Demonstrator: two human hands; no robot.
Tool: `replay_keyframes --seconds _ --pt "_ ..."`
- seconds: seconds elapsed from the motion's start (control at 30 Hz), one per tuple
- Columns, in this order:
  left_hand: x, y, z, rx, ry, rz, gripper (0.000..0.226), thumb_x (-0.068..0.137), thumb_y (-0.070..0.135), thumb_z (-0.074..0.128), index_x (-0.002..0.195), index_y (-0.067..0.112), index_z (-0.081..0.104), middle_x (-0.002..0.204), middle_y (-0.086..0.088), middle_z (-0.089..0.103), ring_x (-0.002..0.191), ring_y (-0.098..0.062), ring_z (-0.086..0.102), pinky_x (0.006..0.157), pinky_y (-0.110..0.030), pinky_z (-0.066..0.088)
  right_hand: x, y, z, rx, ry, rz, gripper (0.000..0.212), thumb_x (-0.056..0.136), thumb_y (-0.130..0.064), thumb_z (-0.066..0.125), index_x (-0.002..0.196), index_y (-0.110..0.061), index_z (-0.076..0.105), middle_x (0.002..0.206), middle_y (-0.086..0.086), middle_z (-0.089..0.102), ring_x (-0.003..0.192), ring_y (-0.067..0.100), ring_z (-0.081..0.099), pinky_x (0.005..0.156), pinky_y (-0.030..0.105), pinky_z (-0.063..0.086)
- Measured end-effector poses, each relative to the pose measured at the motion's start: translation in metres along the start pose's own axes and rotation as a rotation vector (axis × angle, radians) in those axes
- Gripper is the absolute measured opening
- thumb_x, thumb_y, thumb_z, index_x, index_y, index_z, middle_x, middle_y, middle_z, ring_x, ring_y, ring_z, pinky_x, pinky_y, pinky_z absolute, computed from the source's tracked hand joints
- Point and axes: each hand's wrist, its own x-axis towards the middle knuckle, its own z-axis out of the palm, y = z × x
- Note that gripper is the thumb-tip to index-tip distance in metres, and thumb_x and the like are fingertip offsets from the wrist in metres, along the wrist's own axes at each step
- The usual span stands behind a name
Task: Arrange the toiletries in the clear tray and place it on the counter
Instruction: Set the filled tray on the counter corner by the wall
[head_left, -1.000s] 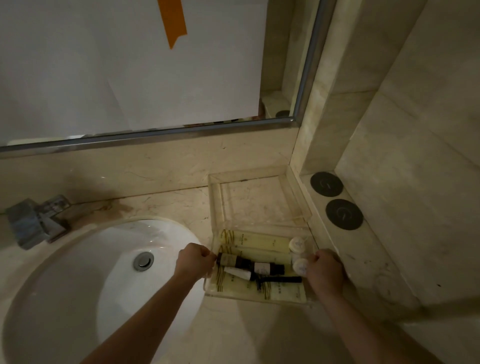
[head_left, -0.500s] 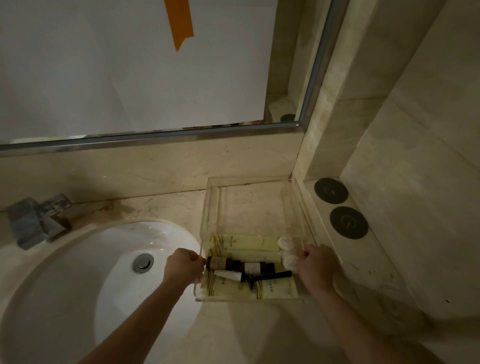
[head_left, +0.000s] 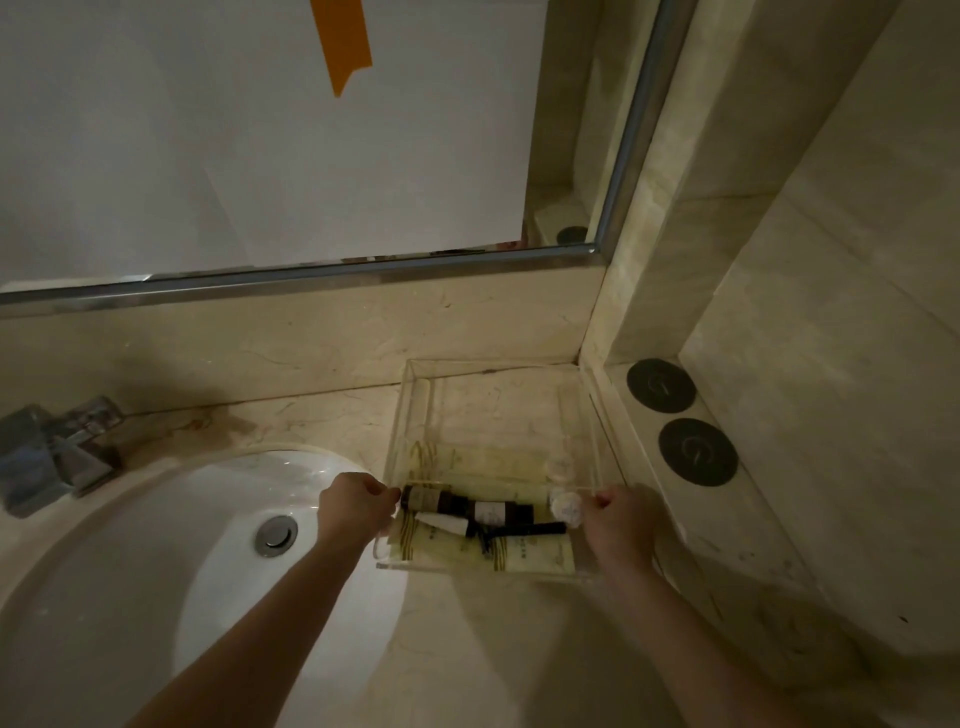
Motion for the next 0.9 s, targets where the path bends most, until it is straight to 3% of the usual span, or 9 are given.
replay_keyframes --seconds 0.2,0.37,0.47,0.57,0.67,0.9 --pt "0.003 -0.002 0.005 0.005 0.009 0.015 0.018 0.084 0.023 0.067 0.076 0.008 0.068 0.066 -0.007 0.072 0.068 -0.021 0.07 0.078 -0.037 0.059 -0.003 0.002 0.002 0.06 0.014 -0.001 0.01 0.088 -0.01 0.06 0.087 -0.002 0.066 0.069 -0.004 0.049 0.067 0.017 0.053 0.061 0.03 0.043" --pt "0.0 -0.01 0.004 0.026 -0.023 0.027 0.026 0.086 0.03 0.064 0.075 0.007 0.07 0.065 -0.006 0.073 0.072 -0.024 0.071 0.08 -0.038 0.058 -0.008 0.002 0.0 0.087 0.008 0.0 0.011 0.09 -0.013 0.057 0.083 -0.005 0.061 0.068 -0.004 0.045 0.068 0.02 0.051 0.064 0.032 0.045" --pt "-0.003 -0.02 0.002 -0.013 -0.043 -0.004 0.025 0.084 0.031 0.065 0.078 0.007 0.069 0.066 -0.007 0.074 0.071 -0.025 0.073 0.081 -0.043 0.059 -0.011 0.009 0.001 0.054 -0.009 0.009 0.022 0.092 -0.024 0.055 0.076 -0.008 0.058 0.07 0.002 0.053 0.069 0.022 0.055 0.067 0.037 0.049" --pt "-0.016 -0.023 0.002 -0.063 -0.151 -0.08 0.041 0.081 0.049 0.067 0.09 0.009 0.063 0.079 -0.011 0.072 0.07 -0.027 0.073 0.073 -0.041 0.062 -0.02 0.02 0.004 0.0 -0.032 0.028 0.031 0.092 -0.04 0.051 0.078 -0.014 0.058 0.078 0.007 0.062 0.072 0.025 0.061 0.067 0.036 0.052" --pt "-0.026 -0.021 0.006 0.041 -0.208 -0.078 0.053 0.076 0.065 0.061 0.09 0.013 0.056 0.081 -0.009 0.069 0.066 -0.025 0.074 0.072 -0.039 0.062 -0.029 0.031 0.008 -0.088 -0.095 0.031 0.038 0.093 -0.051 0.042 0.081 -0.018 0.056 0.078 0.004 0.062 0.071 0.024 0.063 0.068 0.04 0.055" --pt "-0.028 -0.017 0.018 0.056 -0.12 -0.086 0.059 0.073 0.058 0.07 0.1 0.008 0.052 0.08 -0.001 0.061 0.063 -0.02 0.071 0.077 -0.04 0.06 -0.036 0.029 0.004 0.18 -0.206 0.112 0.03 0.095 -0.038 0.049 0.089 -0.01 0.058 0.087 0.009 0.064 0.074 0.024 0.066 0.055 0.032 0.057"
